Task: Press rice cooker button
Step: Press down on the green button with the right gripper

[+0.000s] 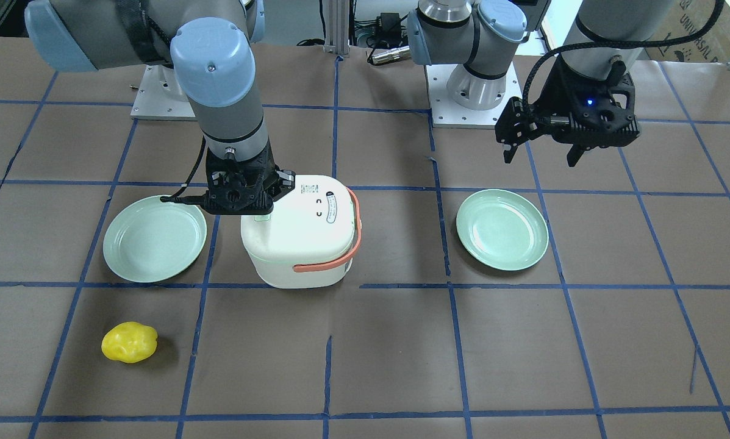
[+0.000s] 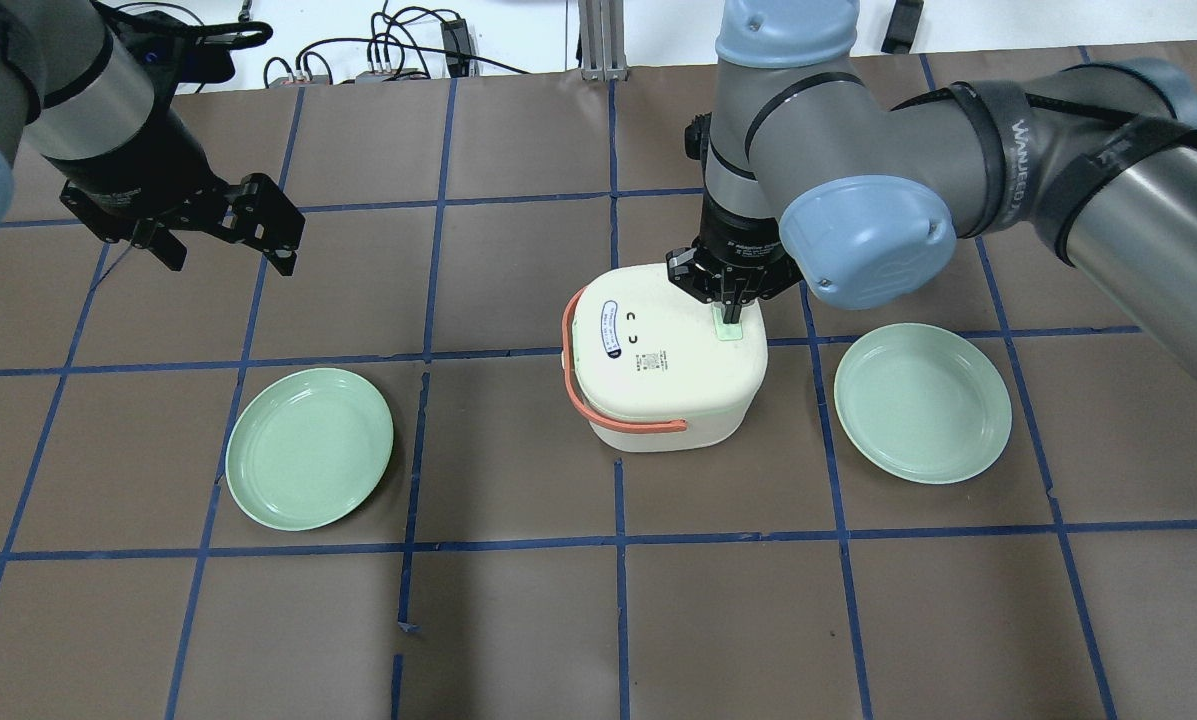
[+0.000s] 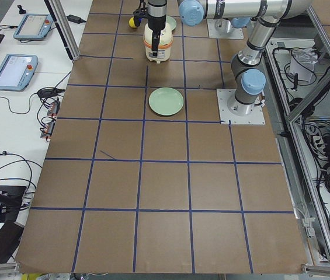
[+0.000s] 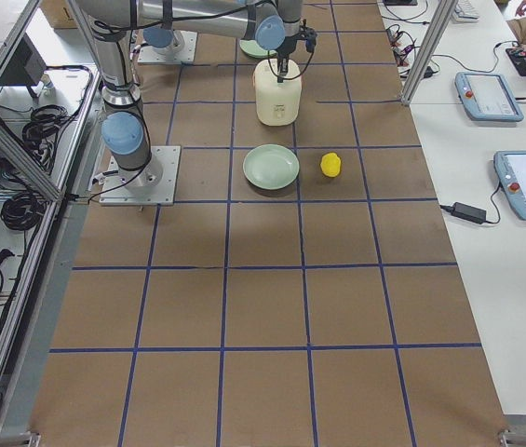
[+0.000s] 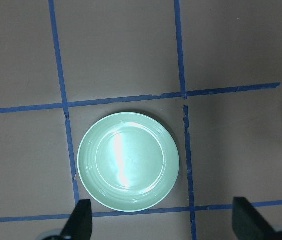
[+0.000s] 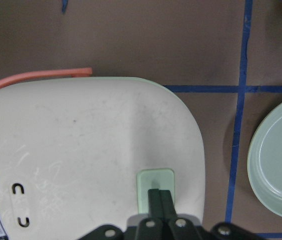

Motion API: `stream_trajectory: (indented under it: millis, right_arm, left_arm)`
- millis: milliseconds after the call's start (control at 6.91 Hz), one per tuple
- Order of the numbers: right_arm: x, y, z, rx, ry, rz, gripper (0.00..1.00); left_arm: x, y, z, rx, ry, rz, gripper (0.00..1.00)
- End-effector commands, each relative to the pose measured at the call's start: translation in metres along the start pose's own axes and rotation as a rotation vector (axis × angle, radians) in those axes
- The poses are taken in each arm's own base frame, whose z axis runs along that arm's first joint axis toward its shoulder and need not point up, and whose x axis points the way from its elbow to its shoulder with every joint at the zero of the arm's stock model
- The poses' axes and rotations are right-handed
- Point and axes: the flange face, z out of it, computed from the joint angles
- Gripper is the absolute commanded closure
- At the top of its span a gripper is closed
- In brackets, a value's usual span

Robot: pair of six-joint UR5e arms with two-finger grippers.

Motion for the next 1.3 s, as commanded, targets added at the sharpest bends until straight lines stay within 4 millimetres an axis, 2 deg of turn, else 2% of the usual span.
stream_trajectory:
  millis: [0,1158]
  right_arm:
    - [0.0019,-0.0013,0.0004,0.001,0.000,0.004,0.97]
    - [0.0008,-0.0062,0.0091,-0.001,-0.001,0.005,0.97]
  left_arm:
    - [0.0000,0.0000,0.0000,0.000,0.000,0.000,0.00]
    - [-0.0001,0.0000,0.0000,0.000,-0.001,0.000,0.00]
